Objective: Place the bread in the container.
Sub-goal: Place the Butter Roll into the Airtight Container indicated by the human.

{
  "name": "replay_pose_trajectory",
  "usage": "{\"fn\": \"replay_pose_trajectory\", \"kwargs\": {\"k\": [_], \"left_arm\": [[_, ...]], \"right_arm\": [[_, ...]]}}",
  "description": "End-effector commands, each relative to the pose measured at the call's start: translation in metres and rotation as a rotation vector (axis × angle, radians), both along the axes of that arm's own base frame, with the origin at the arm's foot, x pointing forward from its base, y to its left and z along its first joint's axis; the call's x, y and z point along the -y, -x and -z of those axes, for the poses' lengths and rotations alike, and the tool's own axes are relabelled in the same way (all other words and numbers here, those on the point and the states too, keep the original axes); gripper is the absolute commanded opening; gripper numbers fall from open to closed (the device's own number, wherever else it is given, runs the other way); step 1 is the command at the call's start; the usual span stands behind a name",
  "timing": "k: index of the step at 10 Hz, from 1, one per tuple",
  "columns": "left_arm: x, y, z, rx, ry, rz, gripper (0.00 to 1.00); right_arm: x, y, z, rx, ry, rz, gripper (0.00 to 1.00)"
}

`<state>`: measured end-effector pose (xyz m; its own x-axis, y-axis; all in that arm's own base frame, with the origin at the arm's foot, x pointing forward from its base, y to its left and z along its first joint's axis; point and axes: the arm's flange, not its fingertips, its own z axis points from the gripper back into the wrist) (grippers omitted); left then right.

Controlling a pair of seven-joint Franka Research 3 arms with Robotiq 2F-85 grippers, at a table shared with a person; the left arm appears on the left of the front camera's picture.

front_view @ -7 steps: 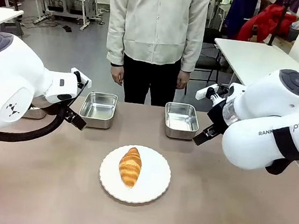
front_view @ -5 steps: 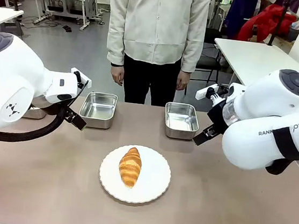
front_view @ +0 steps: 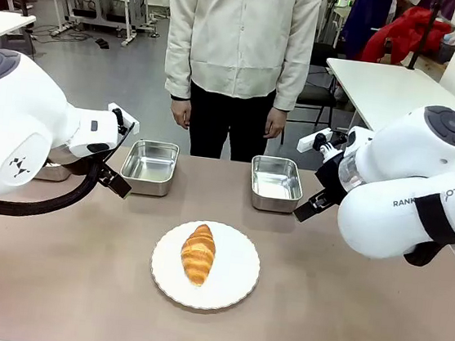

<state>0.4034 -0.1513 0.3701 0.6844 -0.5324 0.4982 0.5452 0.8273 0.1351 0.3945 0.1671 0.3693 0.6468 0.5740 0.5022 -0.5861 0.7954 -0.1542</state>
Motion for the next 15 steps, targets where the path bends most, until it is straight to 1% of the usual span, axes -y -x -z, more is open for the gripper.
{"fn": "replay_pose_trajectory", "kwargs": {"k": [1, 4, 5, 6, 7, 8, 9, 10, 11, 12, 13, 14, 15], "left_arm": [[0.0, 0.0, 0.0, 0.0, 0.0, 0.0, 1.0], [0.0, 0.0, 0.0, 0.0, 0.0, 0.0, 1.0], [-0.02, -0.005, -0.044, 0.037, 0.053, 0.011, 1.0], [-0.036, -0.013, -0.074, 0.047, 0.076, 0.008, 1.0], [-0.058, -0.02, -0.108, 0.035, 0.115, 0.022, 1.0], [-0.079, -0.024, -0.133, 0.034, 0.146, 0.032, 1.0], [-0.104, -0.024, -0.153, 0.016, 0.164, 0.075, 1.0], [-0.15, -0.027, -0.174, -0.027, 0.196, 0.134, 1.0], [-0.184, -0.028, -0.182, -0.047, 0.205, 0.16, 1.0], [-0.222, -0.027, -0.185, -0.061, 0.242, 0.215, 1.0], [-0.253, -0.022, -0.181, -0.066, 0.266, 0.248, 1.0], [-0.265, -0.013, -0.178, -0.062, 0.255, 0.309, 1.0], [-0.265, -0.002, -0.178, -0.009, 0.218, 0.281, 1.0]], "right_arm": [[0.0, 0.0, -0.001, 0.001, -0.002, 0.001, 1.0], [0.0, 0.0, 0.0, 0.0, 0.0, 0.0, 1.0], [0.015, -0.015, -0.033, 0.031, -0.001, 0.016, 1.0], [0.031, -0.026, -0.056, 0.04, -0.019, 0.011, 1.0], [0.055, -0.037, -0.083, 0.044, -0.053, 0.006, 1.0], [0.087, -0.047, -0.11, 0.038, -0.104, 0.005, 1.0], [0.109, -0.051, -0.123, 0.02, -0.137, -0.024, 1.0], [0.153, -0.06, -0.145, 0.008, -0.197, -0.032, 1.0], [0.18, -0.064, -0.154, -0.012, -0.223, -0.043, 1.0], [0.202, -0.064, -0.16, -0.019, -0.252, -0.065, 1.0], [0.221, -0.058, -0.159, -0.007, -0.291, -0.141, 1.0], [0.232, -0.053, -0.156, 0.017, -0.311, -0.188, 1.0], [0.234, -0.046, -0.153, 0.064, -0.316, -0.252, 1.0]]}}
